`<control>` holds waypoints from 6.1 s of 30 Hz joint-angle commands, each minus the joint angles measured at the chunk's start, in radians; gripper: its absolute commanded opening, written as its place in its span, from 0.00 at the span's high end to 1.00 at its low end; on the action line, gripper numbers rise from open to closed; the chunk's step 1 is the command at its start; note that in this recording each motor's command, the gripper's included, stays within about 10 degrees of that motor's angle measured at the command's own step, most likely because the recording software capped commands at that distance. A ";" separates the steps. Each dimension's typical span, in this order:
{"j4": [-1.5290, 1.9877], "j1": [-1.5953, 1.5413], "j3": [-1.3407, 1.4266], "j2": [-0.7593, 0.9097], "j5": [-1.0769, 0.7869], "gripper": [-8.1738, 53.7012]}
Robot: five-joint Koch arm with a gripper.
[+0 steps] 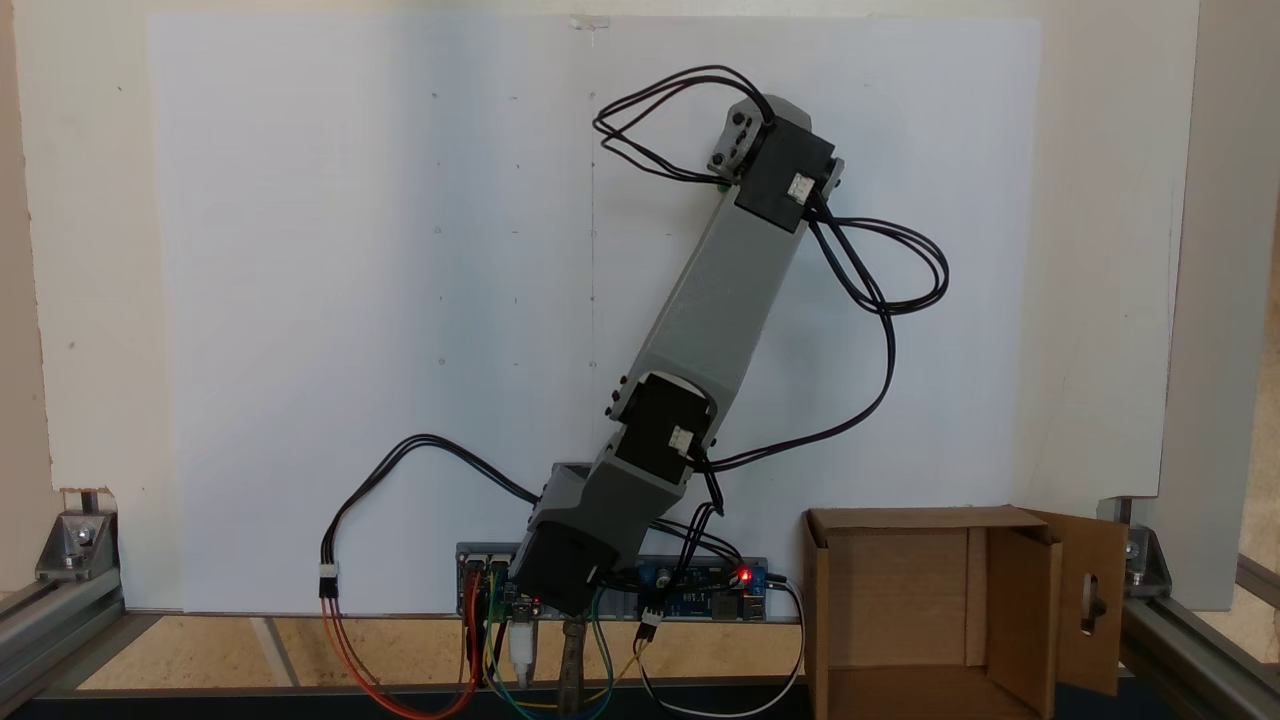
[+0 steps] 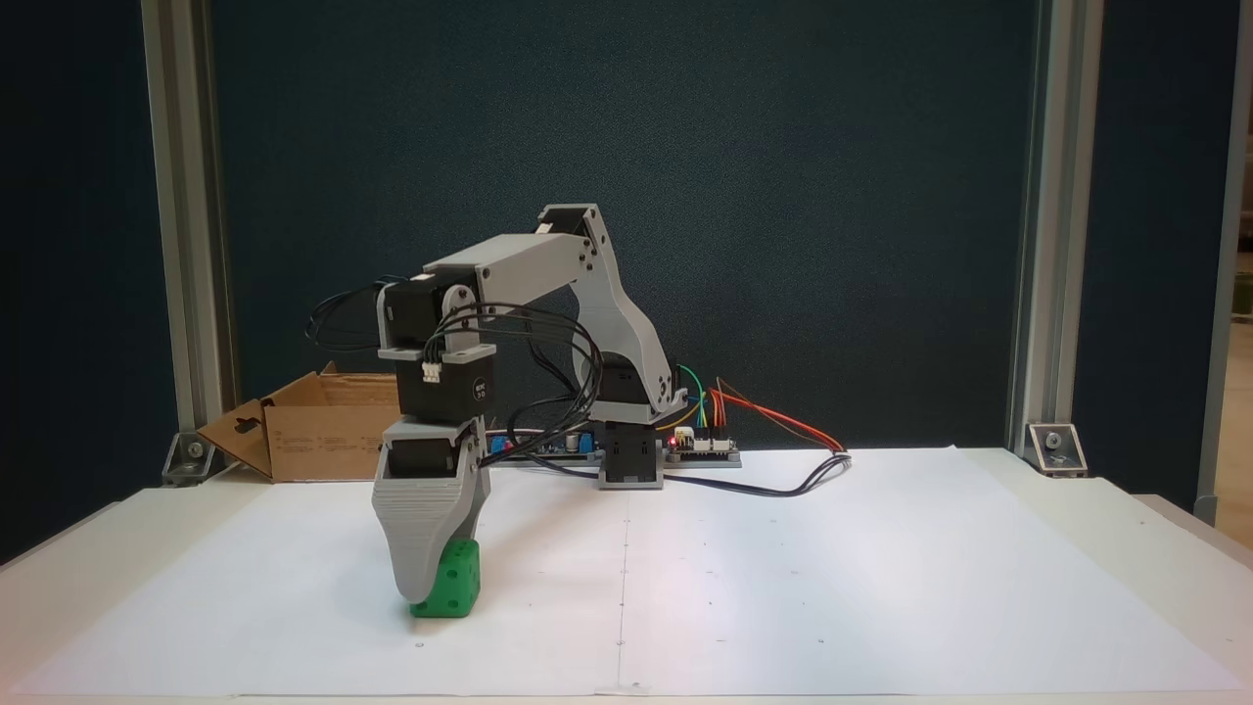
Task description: Grasp a green dice and put it in the bin.
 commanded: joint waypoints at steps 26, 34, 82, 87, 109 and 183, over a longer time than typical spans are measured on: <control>-0.012 -0.015 -0.005 -0.014 0.025 0.17; -0.017 -0.017 -0.003 -0.014 0.028 0.30; -0.279 1.422 0.275 0.565 -0.290 0.68; -0.301 1.422 0.394 0.508 -0.341 0.68; -0.735 1.037 0.206 0.781 0.184 0.25; -2.626 -0.417 2.042 1.433 0.376 0.15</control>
